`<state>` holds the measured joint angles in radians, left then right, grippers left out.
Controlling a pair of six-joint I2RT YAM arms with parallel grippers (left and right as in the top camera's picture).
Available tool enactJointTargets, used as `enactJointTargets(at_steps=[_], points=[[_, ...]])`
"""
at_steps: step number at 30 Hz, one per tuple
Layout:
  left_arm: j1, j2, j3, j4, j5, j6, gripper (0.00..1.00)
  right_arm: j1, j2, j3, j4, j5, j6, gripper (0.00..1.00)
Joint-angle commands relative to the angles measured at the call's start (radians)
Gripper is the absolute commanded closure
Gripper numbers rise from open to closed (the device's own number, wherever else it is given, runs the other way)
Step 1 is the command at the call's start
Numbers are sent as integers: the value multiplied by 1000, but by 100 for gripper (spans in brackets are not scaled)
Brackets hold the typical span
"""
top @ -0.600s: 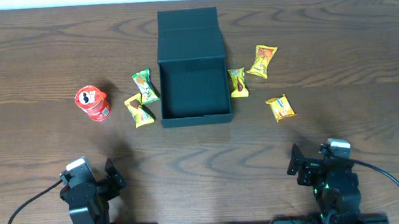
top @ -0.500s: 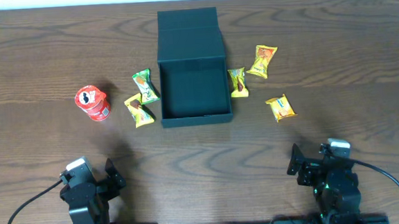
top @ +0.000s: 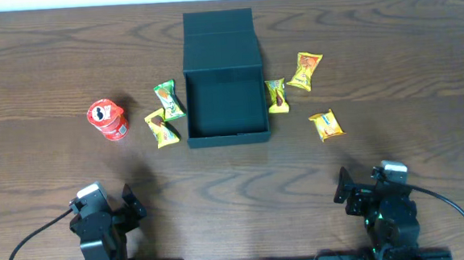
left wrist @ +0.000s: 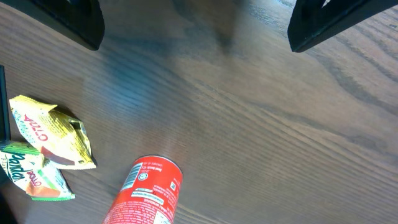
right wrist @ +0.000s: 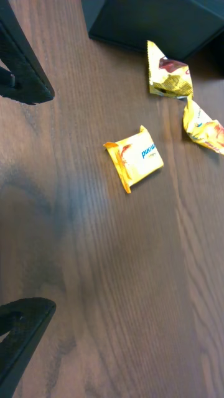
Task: Pack container
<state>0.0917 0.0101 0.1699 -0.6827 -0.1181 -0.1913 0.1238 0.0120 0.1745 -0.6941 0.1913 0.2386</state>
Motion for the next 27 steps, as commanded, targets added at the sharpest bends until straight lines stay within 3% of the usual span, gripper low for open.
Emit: enactJointTargets(at_steps=[1,24,27], points=[[6,-6,-9,-1,1,-15,5,-5,-7,-11,-2,-1,18,1],[6,-6,-9,0,2,-15,4,-5,-6,-11,-2,-1,18,1],[6,-6,-9,3,66,-27,5,-5,-6,-11,-2,-1,18,1]])
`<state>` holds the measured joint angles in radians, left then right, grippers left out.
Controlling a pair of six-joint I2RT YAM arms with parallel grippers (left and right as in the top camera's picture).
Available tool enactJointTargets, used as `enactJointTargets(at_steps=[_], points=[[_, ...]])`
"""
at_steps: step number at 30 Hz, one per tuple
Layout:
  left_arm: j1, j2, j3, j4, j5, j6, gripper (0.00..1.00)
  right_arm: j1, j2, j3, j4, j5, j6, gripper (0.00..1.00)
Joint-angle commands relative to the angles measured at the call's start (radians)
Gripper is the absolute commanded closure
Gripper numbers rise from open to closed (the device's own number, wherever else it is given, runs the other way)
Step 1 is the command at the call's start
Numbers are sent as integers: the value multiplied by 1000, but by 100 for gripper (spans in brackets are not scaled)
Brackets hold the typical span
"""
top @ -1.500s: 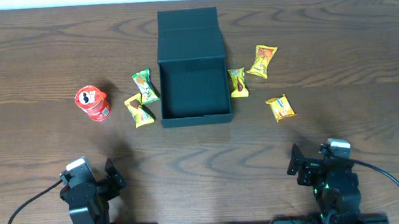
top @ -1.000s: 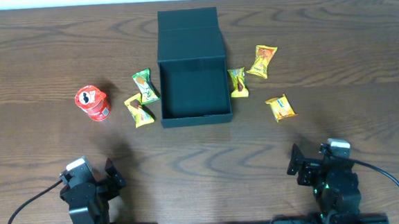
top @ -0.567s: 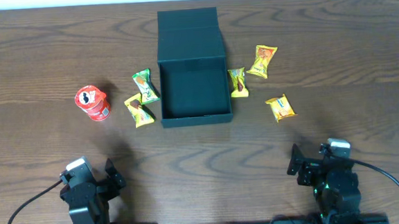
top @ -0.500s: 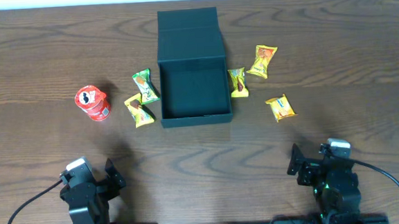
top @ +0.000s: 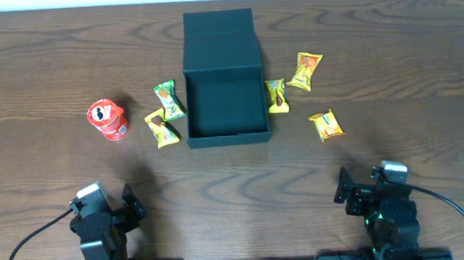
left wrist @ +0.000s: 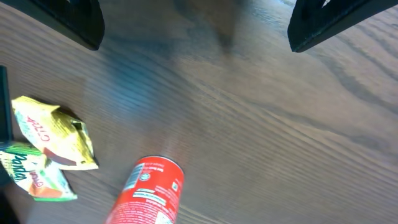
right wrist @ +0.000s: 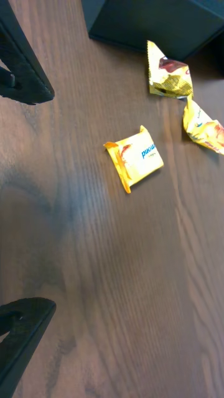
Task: Pack container
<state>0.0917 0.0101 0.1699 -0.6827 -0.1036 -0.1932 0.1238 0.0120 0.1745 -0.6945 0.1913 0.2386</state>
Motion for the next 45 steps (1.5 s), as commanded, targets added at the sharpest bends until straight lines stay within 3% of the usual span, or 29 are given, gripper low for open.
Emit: enactJointTargets(at_steps=[1,4,7,17,23,31,40,45], points=[[6,-6,-9,4,84,-41,5,-5,-7,-11,-1,-1,18,1],[6,-6,-9,7,242,-149,5,-5,-7,-11,-1,-1,18,1],[6,-6,-6,7,303,-233,5,-5,-7,-11,-1,-1,18,1],[6,-5,-6,100,304,-268,5,-5,-7,-11,-1,-1,18,1],[6,66,-6,211,203,-259,5,-5,-7,-11,-1,-1,18,1],[6,473,93,340,169,-180,4,-5,-6,-11,-1,-1,18,1],[6,1028,451,206,40,-25,4,-5,-7,-11,-1,-1,18,1],[6,1218,547,185,-2,69,5,-5,-6,-11,-1,-1,18,1]])
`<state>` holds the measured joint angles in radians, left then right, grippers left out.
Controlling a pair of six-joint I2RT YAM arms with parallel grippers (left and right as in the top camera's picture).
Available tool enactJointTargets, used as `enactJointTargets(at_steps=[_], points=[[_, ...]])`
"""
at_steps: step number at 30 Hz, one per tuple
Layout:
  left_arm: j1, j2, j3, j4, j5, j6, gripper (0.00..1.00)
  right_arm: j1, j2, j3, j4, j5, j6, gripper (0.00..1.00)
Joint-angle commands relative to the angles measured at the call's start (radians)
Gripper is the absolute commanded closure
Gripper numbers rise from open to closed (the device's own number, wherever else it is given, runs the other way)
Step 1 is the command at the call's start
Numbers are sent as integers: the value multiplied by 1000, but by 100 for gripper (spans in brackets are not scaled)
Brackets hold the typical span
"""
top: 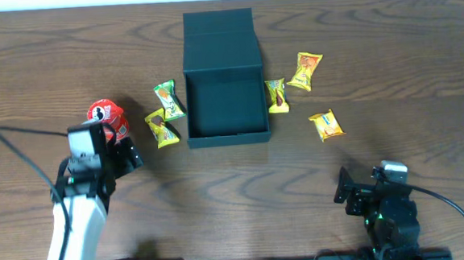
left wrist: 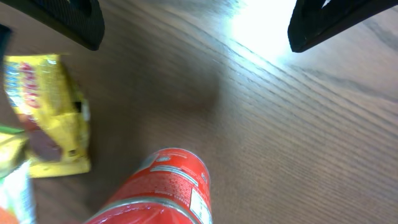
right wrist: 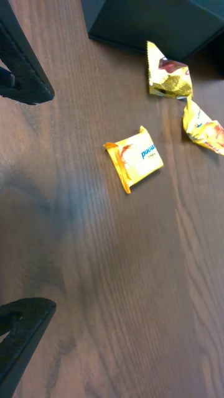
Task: Pack container
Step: 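Move the left gripper forward to the red chip can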
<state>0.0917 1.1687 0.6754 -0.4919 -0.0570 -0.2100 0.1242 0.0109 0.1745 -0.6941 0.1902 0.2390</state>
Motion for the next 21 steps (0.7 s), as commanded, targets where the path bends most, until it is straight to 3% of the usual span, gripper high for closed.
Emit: enactJointTargets(at_steps=[1,8,21], points=[[6,81,46,-1,-48,104,4,-6,-6,-11,-2,0,18,1],[6,151,47,61,-51,140,5,-6,-5,-11,-1,0,18,1],[6,212,46,197,-51,98,5,-6,-6,-11,-2,0,18,1]])
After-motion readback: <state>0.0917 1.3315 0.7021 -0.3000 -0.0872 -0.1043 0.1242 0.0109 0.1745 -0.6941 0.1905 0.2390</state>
